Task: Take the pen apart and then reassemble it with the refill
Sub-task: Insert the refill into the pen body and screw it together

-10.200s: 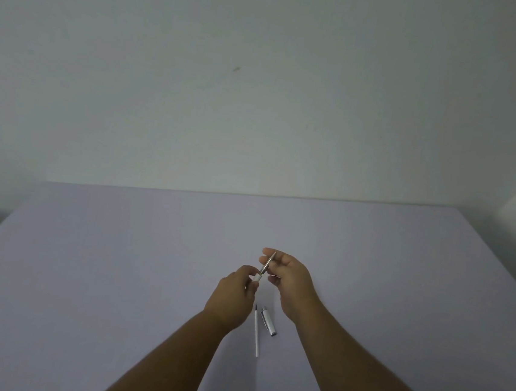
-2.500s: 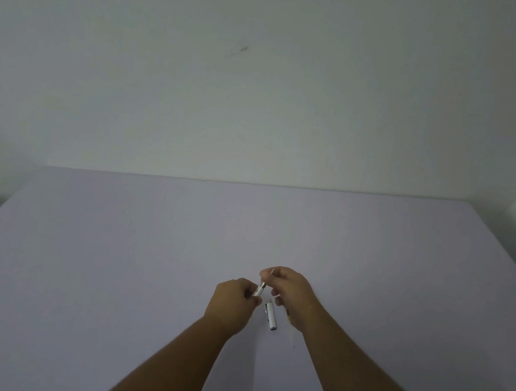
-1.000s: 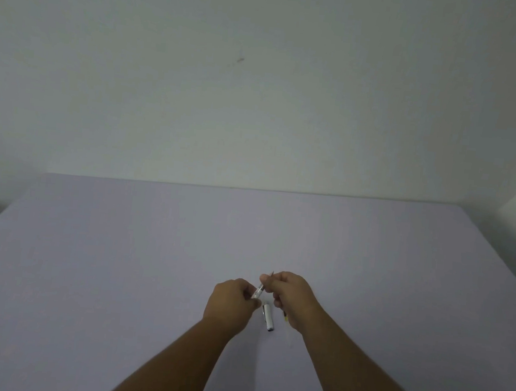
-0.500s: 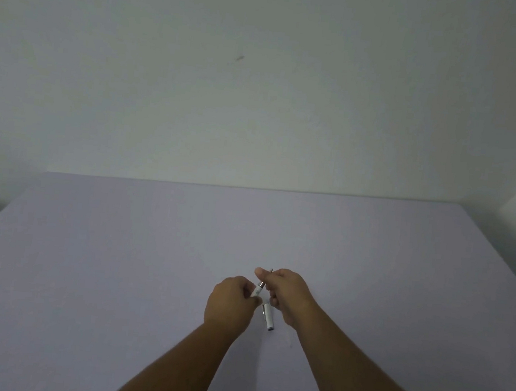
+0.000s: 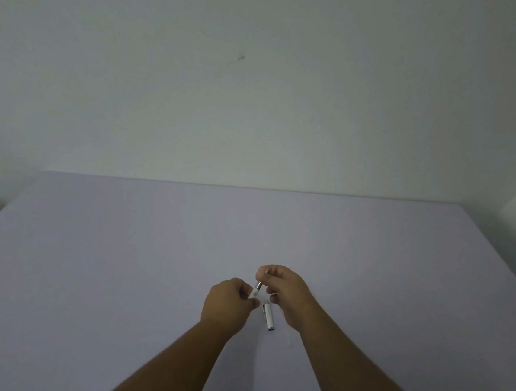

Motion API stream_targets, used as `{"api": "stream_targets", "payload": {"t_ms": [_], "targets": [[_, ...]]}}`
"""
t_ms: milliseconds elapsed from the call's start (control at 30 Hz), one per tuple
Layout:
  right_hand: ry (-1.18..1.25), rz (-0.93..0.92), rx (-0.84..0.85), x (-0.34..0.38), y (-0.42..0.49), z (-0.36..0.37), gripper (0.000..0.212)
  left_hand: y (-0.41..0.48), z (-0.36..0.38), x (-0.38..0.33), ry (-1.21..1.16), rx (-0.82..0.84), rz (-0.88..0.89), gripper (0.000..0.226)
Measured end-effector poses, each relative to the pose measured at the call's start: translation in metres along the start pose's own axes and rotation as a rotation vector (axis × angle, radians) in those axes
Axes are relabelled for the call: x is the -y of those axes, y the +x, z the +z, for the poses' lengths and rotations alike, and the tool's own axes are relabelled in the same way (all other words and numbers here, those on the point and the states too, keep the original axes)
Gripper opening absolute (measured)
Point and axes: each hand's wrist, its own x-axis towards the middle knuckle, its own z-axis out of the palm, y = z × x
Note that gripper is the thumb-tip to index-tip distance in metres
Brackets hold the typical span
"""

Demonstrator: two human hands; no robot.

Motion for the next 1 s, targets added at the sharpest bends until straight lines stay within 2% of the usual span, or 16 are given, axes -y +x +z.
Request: {"api": "stream_targets", "payload": {"t_ms": [67,333,467,533,567,633,733,1000], "targets": [[0.010,-0.026,0.025,0.000,-0.001,0.000,0.008,0.001,-0.001,0.000,0.008,0.006,-0.002,0.011],[-0.096,-0.017,-0.045,0.000,0.004,0.004,0.013,0.000,0.004,0.006,0.016,-0.011,-0.006,0.012],[-0.127,0.010,-0.025,-0.003,0.006,0.003,0.007,0.001,0.002,0.008,-0.012,0.042,-0.074,0.011],[-0.129,0.023,-0.092,-0.006,0.010,0.000,0.008,0.001,0.001,0.011,-0.036,0.061,-0.118,0.013],[-0.184,0.023,-0.161,-0.007,0.012,-0.002,0.011,0.000,0.000,0.014,-0.055,0.065,-0.138,0.016],[-0.521,0.004,-0.251,-0.014,0.018,-0.006,0.019,-0.001,-0.002,0.018,-0.089,0.062,-0.163,0.018],[-0.922,0.048,-0.218,-0.030,0.021,-0.003,0.023,-0.002,-0.002,0.024,-0.134,0.058,-0.192,0.015],[-1.132,-0.047,-0.255,-0.062,0.027,0.013,0.021,0.000,-0.001,0.033,-0.199,0.084,-0.224,0.012]]}}
